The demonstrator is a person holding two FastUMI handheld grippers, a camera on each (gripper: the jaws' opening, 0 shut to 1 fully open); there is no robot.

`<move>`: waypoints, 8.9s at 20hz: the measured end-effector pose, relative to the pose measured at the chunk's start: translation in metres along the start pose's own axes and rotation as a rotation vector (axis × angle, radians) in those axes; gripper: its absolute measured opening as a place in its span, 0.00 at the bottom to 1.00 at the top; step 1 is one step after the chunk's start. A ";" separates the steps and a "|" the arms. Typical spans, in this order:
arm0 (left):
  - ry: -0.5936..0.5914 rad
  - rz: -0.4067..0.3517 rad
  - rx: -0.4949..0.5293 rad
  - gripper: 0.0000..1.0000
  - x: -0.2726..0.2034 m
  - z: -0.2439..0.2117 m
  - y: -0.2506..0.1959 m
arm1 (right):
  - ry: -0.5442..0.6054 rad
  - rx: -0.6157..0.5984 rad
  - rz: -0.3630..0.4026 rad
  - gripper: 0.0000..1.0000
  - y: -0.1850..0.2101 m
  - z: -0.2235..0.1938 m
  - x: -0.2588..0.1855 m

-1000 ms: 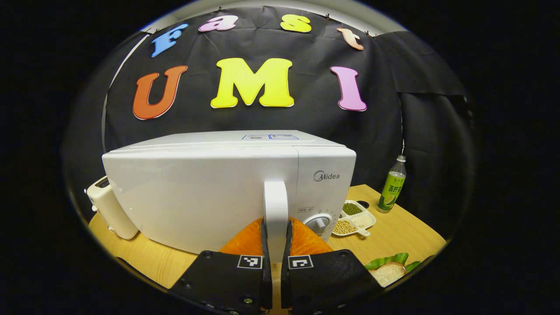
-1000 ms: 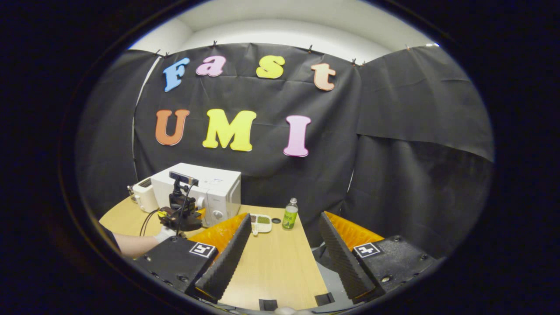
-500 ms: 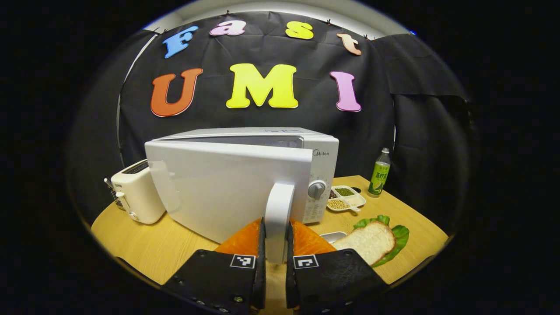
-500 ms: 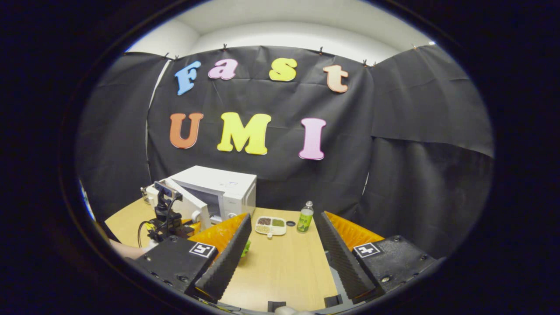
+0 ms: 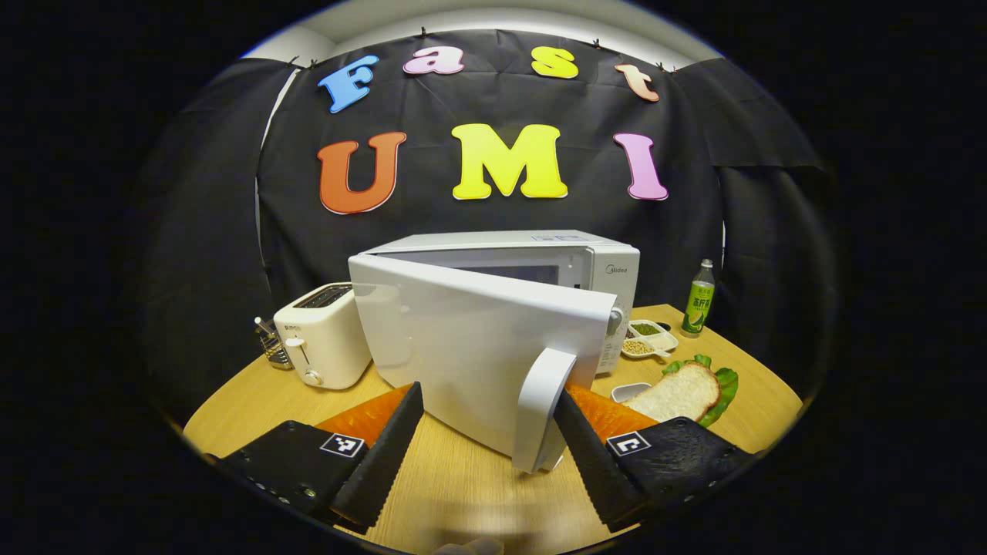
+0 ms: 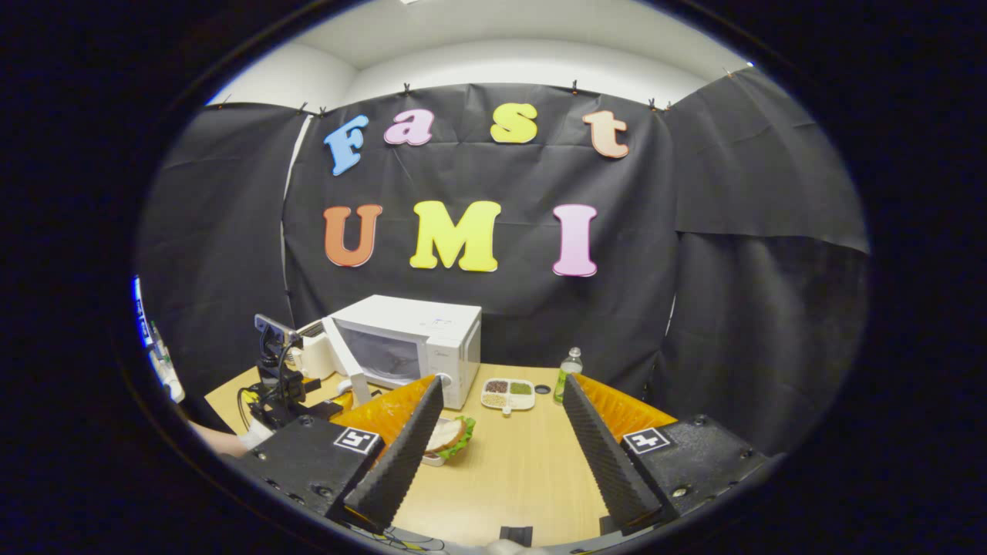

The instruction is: Open the microwave oven with the left hand, put the food in, and close the microwave oven.

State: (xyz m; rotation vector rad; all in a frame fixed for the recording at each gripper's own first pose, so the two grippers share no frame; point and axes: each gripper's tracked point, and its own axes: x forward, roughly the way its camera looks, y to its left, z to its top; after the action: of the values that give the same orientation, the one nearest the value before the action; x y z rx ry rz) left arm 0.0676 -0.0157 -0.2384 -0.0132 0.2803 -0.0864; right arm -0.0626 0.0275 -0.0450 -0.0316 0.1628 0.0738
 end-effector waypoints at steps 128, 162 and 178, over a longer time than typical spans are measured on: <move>-0.156 0.189 0.030 0.96 -0.159 0.108 0.206 | 0.010 0.102 -0.055 0.92 0.083 -0.026 0.192; 0.010 -0.036 0.078 0.00 -0.061 -0.025 0.168 | 0.056 0.051 -0.145 0.92 0.039 -0.002 0.081; 0.011 -0.248 0.148 0.00 0.007 -0.009 -0.001 | 0.022 0.087 -0.158 0.92 -0.014 0.023 0.089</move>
State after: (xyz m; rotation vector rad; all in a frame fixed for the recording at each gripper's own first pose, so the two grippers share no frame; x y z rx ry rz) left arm 0.0721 -0.0177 -0.2486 0.0997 0.2817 -0.3532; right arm 0.0296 0.0210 -0.0364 0.0410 0.1849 -0.0916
